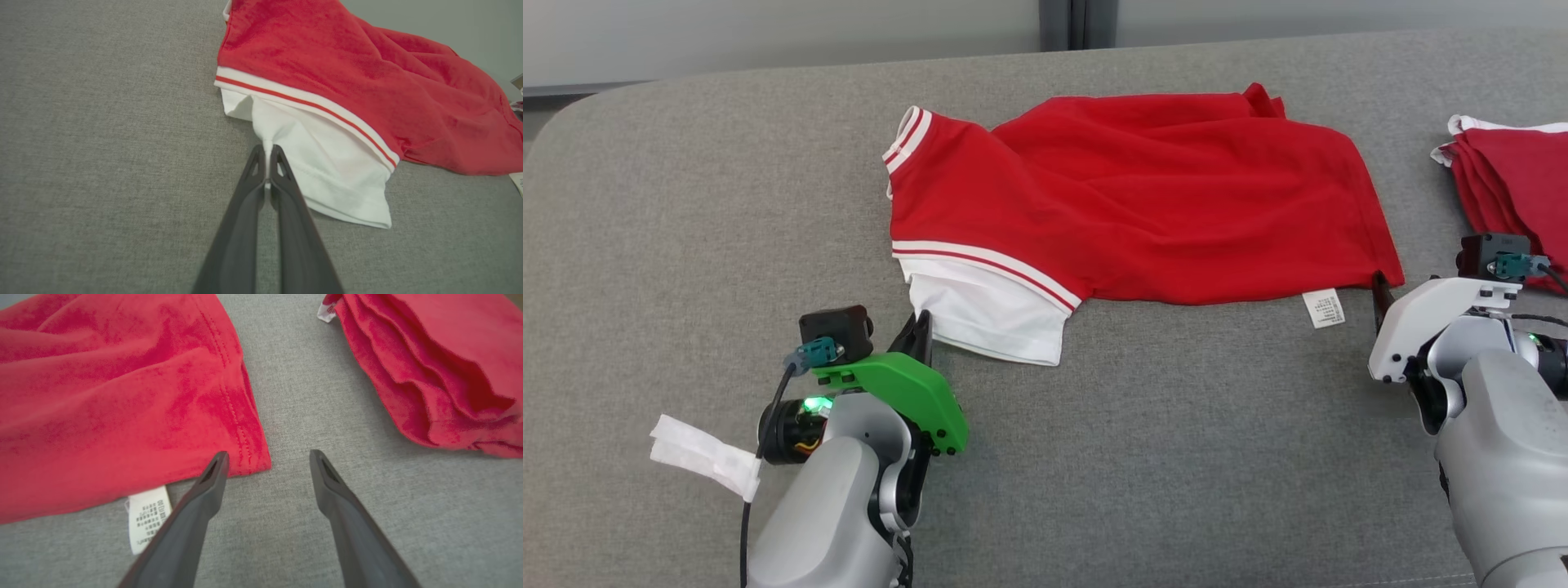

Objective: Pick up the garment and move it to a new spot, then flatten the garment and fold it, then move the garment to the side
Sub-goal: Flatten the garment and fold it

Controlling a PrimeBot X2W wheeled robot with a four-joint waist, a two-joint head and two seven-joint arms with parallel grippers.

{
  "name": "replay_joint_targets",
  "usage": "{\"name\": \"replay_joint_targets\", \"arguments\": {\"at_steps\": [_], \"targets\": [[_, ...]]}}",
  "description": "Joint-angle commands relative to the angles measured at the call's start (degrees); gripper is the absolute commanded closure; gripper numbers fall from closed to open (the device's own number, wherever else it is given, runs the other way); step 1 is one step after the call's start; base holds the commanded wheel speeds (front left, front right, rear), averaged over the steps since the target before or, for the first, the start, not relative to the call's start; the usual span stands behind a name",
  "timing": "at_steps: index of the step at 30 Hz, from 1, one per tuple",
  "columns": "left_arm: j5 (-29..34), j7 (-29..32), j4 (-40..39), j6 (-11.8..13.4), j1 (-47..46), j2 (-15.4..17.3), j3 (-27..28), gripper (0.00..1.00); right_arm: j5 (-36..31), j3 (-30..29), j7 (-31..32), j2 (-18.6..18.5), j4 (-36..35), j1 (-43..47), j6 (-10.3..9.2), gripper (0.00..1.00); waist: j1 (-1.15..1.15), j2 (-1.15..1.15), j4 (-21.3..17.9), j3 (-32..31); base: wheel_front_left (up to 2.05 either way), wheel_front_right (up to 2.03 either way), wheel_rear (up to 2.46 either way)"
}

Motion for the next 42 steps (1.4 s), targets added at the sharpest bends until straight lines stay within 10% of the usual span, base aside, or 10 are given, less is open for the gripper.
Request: {"name": "replay_joint_targets", "arguments": {"at_steps": [1, 7, 8, 10, 25, 33, 42], "targets": [[0.05, -0.04, -1.11, 0.29, 0.10, 0.21, -0.03, 1.00, 0.46, 0.10, 0.42, -0.27, 1.80, -1.57, -0.10, 0.00, 0.00, 0.00, 1.24, 1.50, 0.00, 0.00, 0.00], [0.28, 0.46, -4.68, 0.92, 1.02, 0.93, -0.43, 1.00, 1.40, 2.32, 0.31, -0.33, 7.83, -4.55, -0.10, 0.05, 0.00, 0.00, 1.31, 2.37, 0.00, 0.00, 0.00], [0.29, 0.42, -5.13, 1.02, 1.10, 1.03, -0.46, 1.00, 1.61, 2.74, 0.16, -0.23, 8.47, -4.80, -0.08, 0.53, 0.00, 0.00, 1.24, 2.40, 0.00, 0.00, 0.00], [0.31, 0.55, -6.22, 1.06, 1.25, 1.31, -0.51, 1.00, 2.41, 4.11, -0.47, -0.02, 9.70, -5.50, -0.06, 1.00, 0.00, 0.00, 1.02, 2.38, 0.00, 0.00, 0.00], [-0.80, -3.64, -16.03, 0.39, -3.47, 4.11, 3.08, 1.00, 21.12, 20.16, -12.98, -1.39, -3.04, -5.96, -0.09, 1.00, 0.00, 0.00, -2.69, -3.15, 0.00, 0.00, 0.00], [-2.31, -3.13, -31.26, 0.49, -6.76, 6.91, 6.93, 1.00, 29.80, 24.84, -14.17, -9.71, -23.03, -0.17, -0.10, 1.00, 0.00, 0.00, -4.46, -9.52, 0.00, 0.00, 0.00], [-1.29, 1.97, -51.27, 2.11, -13.98, 11.17, 9.94, 1.00, 28.12, 14.43, -6.74, -13.20, -54.45, 11.33, -0.10, 1.00, 0.00, 0.00, -6.21, -13.68, 0.00, 0.00, 0.00]]}}
